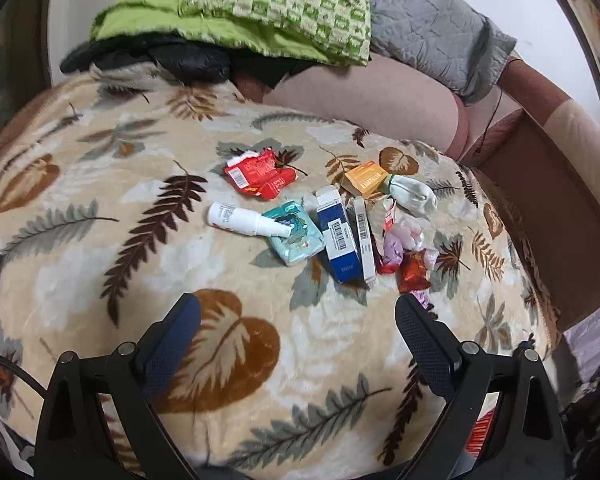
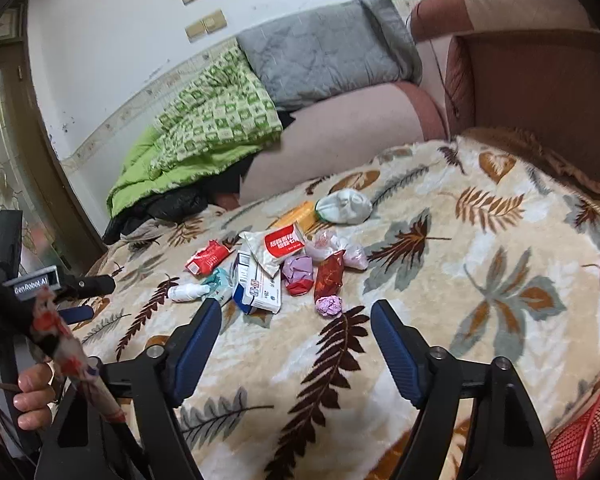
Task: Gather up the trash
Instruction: 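Grasp the red snack wrapper with the right tool while the left tool grasps the white bottle, then carry both items to the red wastebasket and open both tools to drop them, then move both tools back over the trash pile on the bed, then grasp the pink candy wrapper with the right tool while the left tool grasps the teal packet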
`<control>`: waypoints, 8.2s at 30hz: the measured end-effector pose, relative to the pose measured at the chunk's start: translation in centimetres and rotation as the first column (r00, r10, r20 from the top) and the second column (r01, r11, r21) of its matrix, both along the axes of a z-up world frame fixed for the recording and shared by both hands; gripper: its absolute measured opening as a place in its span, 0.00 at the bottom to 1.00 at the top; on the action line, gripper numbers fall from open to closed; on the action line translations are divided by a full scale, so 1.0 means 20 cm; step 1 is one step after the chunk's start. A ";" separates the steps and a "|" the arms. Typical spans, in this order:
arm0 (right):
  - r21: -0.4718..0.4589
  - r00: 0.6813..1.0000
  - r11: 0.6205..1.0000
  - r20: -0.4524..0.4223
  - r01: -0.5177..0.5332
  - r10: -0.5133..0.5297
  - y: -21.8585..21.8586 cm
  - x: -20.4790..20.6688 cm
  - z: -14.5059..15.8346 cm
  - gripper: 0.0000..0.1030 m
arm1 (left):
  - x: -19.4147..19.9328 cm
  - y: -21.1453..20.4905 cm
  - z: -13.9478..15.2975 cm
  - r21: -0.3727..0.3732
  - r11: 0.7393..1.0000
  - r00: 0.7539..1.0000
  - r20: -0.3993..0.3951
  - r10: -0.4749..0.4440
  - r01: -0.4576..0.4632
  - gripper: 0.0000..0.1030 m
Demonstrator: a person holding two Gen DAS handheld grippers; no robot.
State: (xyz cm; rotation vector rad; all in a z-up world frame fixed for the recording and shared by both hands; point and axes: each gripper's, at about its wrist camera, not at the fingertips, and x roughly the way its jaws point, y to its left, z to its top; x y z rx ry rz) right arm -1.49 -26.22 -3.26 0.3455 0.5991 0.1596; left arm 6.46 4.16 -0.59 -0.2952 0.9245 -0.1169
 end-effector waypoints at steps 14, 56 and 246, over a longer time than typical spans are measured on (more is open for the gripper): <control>0.068 0.987 0.997 -0.158 -0.021 0.032 -0.05 0.64 -0.28 0.63 | 0.66 0.23 -0.40 -0.227 0.943 0.914 -0.379 0.144 -0.242 0.94; 0.169 0.983 0.985 0.175 0.024 -0.055 -0.24 -0.47 0.21 0.26 | -0.44 -0.36 0.15 -0.081 0.995 0.997 0.060 -0.057 0.062 0.33; 0.222 0.988 0.974 -0.130 -0.051 0.081 -0.02 0.57 -0.61 0.30 | 0.81 0.08 -0.57 -0.192 0.969 0.935 -0.346 0.081 -0.156 0.08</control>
